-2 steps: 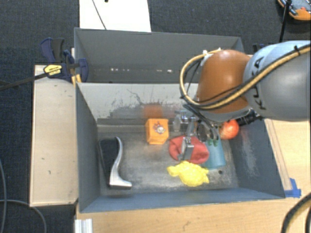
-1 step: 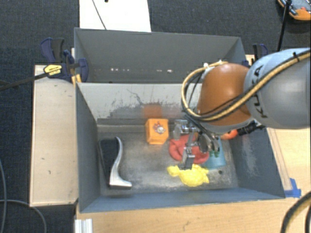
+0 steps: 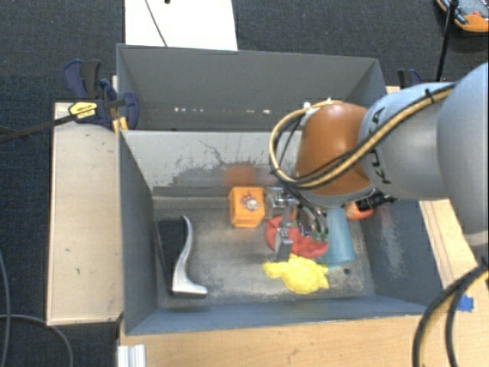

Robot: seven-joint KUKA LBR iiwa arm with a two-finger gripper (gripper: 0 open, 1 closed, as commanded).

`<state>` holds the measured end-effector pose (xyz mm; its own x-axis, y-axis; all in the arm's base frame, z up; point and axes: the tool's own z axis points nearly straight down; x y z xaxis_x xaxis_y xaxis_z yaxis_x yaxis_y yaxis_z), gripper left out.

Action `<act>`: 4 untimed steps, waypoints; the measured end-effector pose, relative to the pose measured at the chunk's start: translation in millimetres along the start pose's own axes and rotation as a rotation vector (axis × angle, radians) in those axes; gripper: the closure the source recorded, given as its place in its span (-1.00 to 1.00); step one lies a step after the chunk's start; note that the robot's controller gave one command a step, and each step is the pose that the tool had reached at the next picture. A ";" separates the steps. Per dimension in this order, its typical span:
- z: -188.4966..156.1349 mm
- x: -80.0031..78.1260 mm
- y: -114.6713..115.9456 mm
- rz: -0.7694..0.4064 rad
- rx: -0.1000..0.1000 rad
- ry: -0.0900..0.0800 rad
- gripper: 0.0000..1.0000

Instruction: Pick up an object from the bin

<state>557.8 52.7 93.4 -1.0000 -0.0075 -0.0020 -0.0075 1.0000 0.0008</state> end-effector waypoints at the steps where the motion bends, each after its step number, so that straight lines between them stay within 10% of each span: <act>1: 18.5 -14.7 -6.1 0.004 0.000 0.001 -1.00; 2: 22.1 10.4 -21.2 -0.153 0.000 0.002 1.00; 3: 21.8 9.9 -21.3 -0.150 0.000 0.001 -1.00; 4: 21.8 9.9 -21.3 -0.149 -0.001 0.001 -1.00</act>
Offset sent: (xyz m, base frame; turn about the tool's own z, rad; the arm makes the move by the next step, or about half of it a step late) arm -0.0106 -0.0217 -0.0223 -0.1545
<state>548.1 31.4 71.6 -0.9877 -0.1563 -0.0014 -0.1563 0.9877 0.0010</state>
